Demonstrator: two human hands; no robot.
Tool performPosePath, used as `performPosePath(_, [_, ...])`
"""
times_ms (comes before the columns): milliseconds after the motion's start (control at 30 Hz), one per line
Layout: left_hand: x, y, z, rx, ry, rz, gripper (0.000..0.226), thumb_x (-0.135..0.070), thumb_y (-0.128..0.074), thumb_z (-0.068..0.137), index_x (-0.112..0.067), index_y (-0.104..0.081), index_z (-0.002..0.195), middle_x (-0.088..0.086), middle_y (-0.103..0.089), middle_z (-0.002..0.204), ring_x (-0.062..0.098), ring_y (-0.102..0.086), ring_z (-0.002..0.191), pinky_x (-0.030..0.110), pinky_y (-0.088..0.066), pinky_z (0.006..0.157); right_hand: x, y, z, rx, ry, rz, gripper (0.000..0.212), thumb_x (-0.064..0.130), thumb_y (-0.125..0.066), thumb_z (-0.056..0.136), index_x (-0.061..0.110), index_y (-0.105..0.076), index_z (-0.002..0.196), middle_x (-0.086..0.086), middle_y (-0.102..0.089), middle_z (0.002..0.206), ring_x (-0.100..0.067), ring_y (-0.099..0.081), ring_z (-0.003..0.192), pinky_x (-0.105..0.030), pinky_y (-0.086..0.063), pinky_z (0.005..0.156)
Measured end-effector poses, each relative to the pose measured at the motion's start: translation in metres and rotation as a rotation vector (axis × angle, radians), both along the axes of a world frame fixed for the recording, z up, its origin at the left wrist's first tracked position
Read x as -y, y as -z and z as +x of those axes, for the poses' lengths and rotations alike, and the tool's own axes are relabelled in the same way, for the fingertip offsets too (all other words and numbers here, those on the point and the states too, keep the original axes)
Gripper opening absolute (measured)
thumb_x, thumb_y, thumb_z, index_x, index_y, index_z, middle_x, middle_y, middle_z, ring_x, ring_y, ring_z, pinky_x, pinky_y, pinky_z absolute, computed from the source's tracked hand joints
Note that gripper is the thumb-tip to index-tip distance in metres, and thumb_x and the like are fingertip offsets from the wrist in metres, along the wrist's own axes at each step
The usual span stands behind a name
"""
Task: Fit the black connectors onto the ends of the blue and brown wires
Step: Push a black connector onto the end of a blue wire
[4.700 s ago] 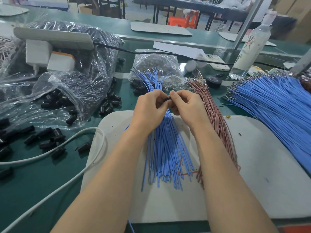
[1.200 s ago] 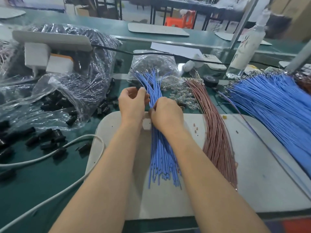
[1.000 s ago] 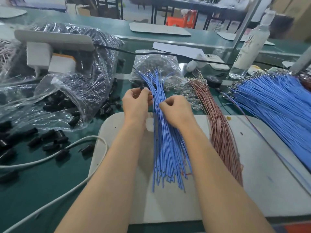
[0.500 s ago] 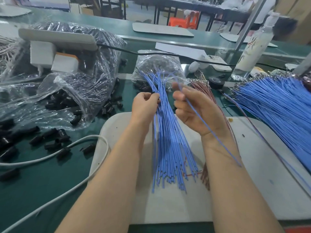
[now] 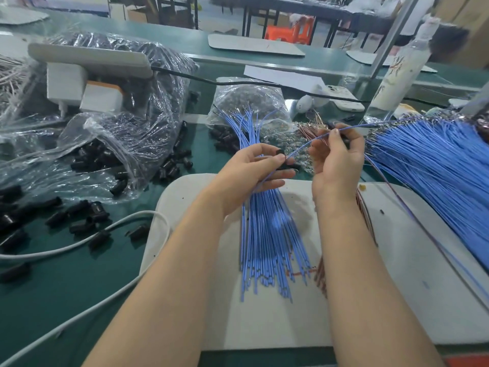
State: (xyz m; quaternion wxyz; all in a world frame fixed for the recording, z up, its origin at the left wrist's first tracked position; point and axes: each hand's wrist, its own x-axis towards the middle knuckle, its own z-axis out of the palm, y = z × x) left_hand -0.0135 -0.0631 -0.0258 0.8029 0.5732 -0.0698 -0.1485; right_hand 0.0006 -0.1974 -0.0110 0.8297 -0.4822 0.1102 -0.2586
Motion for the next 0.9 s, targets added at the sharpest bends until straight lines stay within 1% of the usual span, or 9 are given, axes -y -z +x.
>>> performPosePath(133, [-0.001,0.000,0.001,0.057,-0.008,-0.029,0.004,-0.006,-0.056,0.093,-0.009,-0.054,0.093,0.008,-0.072,0.096,0.006,-0.056,0.060,0.017,-0.050,0.060,0.004,0.001,0.003,-0.040,-0.095,0.072,0.013,0.012,-0.047,0.098,0.017,-0.054,0.088,-0.002,-0.062,0.076,-0.008,-0.055,0.055,-0.019,-0.047,0.053])
performPosePath(233, [-0.002,0.001,0.004,0.061,-0.113,-0.034,0.004,-0.006,-0.058,0.092,-0.010,-0.057,0.090,0.002,-0.065,0.080,0.004,-0.053,0.057,0.015,-0.049,0.058,-0.007,0.006,0.004,-0.154,-0.338,-0.320,0.015,0.016,-0.052,0.096,0.016,-0.060,0.084,0.003,-0.063,0.074,-0.009,-0.058,0.059,-0.023,-0.045,0.058])
performPosePath(300, [-0.002,0.004,0.005,0.082,-0.160,0.048,0.006,-0.010,-0.060,0.091,-0.015,-0.060,0.088,-0.006,-0.064,0.070,0.002,-0.057,0.060,0.016,-0.049,0.059,-0.016,0.013,0.002,-0.194,-0.444,-0.521,0.017,0.013,-0.053,0.095,0.013,-0.062,0.081,-0.003,-0.064,0.073,-0.017,-0.060,0.067,-0.034,-0.050,0.068])
performPosePath(333, [-0.002,0.005,0.005,0.106,-0.187,0.122,0.007,-0.012,-0.061,0.091,-0.018,-0.060,0.088,-0.009,-0.065,0.071,0.003,-0.060,0.065,0.018,-0.050,0.063,-0.018,0.016,0.003,-0.189,-0.429,-0.572,0.018,0.011,-0.053,0.095,0.012,-0.062,0.080,-0.005,-0.063,0.074,-0.019,-0.060,0.069,-0.038,-0.050,0.070])
performPosePath(400, [-0.001,0.009,0.007,0.189,-0.298,0.305,0.006,-0.014,-0.063,0.090,-0.019,-0.059,0.089,-0.005,-0.068,0.083,0.009,-0.062,0.077,0.025,-0.050,0.076,-0.017,0.017,0.004,-0.152,-0.277,-0.646,0.017,0.012,-0.054,0.095,0.014,-0.062,0.079,-0.001,-0.063,0.072,-0.009,-0.059,0.063,-0.032,-0.050,0.067])
performPosePath(500, [0.000,0.011,0.008,0.335,-0.474,0.480,0.009,-0.009,-0.063,0.089,-0.017,-0.061,0.094,-0.003,-0.065,0.090,0.011,-0.062,0.083,0.028,-0.050,0.085,-0.013,0.015,0.005,-0.089,-0.090,-0.595,0.020,0.012,-0.053,0.095,0.019,-0.058,0.078,0.004,-0.063,0.068,0.001,-0.056,0.051,-0.021,-0.049,0.056])
performPosePath(633, [-0.003,0.013,0.009,0.408,-0.570,0.538,0.012,-0.008,-0.062,0.089,-0.018,-0.061,0.095,-0.006,-0.066,0.093,0.012,-0.064,0.095,0.026,-0.049,0.089,-0.014,0.013,0.004,-0.030,-0.025,-0.560,0.021,0.011,-0.047,0.098,0.019,-0.054,0.081,0.002,-0.063,0.070,-0.010,-0.063,0.059,-0.025,-0.055,0.061])
performPosePath(767, [-0.006,0.014,0.010,0.400,-0.607,0.530,0.015,-0.007,-0.062,0.089,-0.021,-0.057,0.091,-0.018,-0.061,0.083,-0.005,-0.061,0.075,0.006,-0.045,0.073,-0.012,0.009,0.003,-0.051,-0.017,-0.418,0.020,0.010,-0.039,0.101,0.018,-0.048,0.085,-0.007,-0.064,0.078,-0.014,-0.065,0.059,-0.024,-0.053,0.060])
performPosePath(900, [-0.004,0.019,0.008,0.417,-0.590,0.639,0.017,-0.005,-0.061,0.087,-0.020,-0.055,0.092,-0.008,-0.063,0.085,0.009,-0.062,0.078,0.015,-0.048,0.076,-0.017,0.007,-0.001,0.011,-0.011,-0.413,0.019,0.011,-0.033,0.102,0.016,-0.044,0.087,-0.010,-0.065,0.079,-0.012,-0.065,0.054,-0.022,-0.053,0.057])
